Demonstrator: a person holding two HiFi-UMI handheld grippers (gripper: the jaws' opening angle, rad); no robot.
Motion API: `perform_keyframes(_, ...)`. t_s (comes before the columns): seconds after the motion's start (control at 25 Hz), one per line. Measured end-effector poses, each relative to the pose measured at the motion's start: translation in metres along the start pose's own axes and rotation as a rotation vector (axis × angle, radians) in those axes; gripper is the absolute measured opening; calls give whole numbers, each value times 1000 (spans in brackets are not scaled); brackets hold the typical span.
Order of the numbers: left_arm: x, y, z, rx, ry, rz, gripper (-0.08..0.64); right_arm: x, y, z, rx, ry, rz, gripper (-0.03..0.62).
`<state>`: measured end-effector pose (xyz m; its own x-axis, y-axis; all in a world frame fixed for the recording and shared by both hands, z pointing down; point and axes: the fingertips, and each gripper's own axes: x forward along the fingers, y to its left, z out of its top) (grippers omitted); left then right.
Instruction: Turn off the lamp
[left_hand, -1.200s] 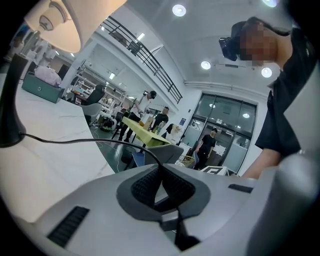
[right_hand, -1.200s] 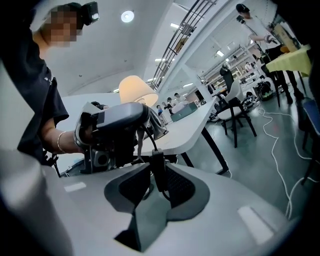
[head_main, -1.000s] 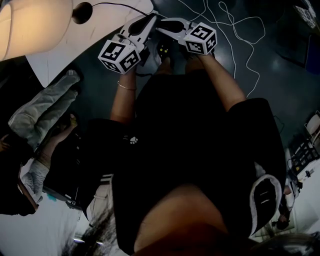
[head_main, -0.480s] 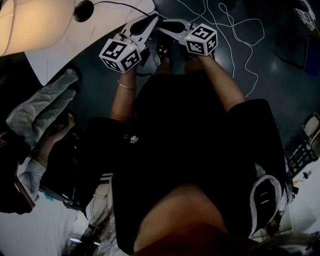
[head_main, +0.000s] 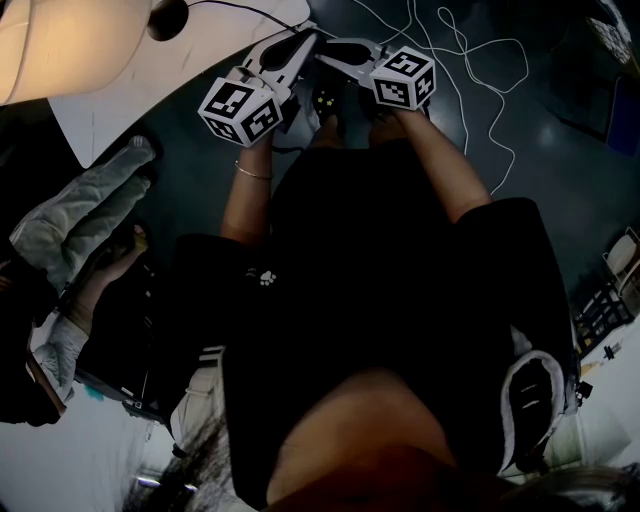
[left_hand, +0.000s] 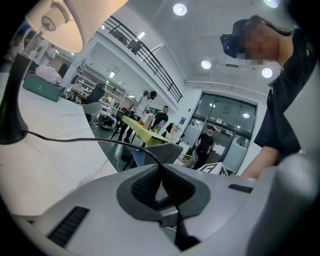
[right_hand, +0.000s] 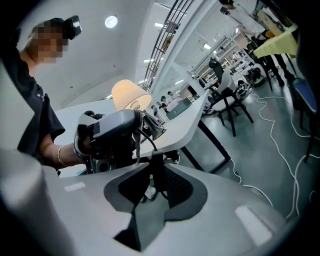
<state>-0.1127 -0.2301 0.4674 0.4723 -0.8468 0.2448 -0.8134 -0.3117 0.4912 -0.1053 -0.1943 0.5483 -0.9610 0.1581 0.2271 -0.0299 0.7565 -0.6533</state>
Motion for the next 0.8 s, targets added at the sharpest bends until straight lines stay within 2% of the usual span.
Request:
perform_keyframes(0.6,-4,0,-7,21,28,9,17,2,-5,-3,92,-5,-1,75)
perform_keyframes(0.8,-4,0,-7,17,26,10,17,1,-4,-4,90,1,3,77)
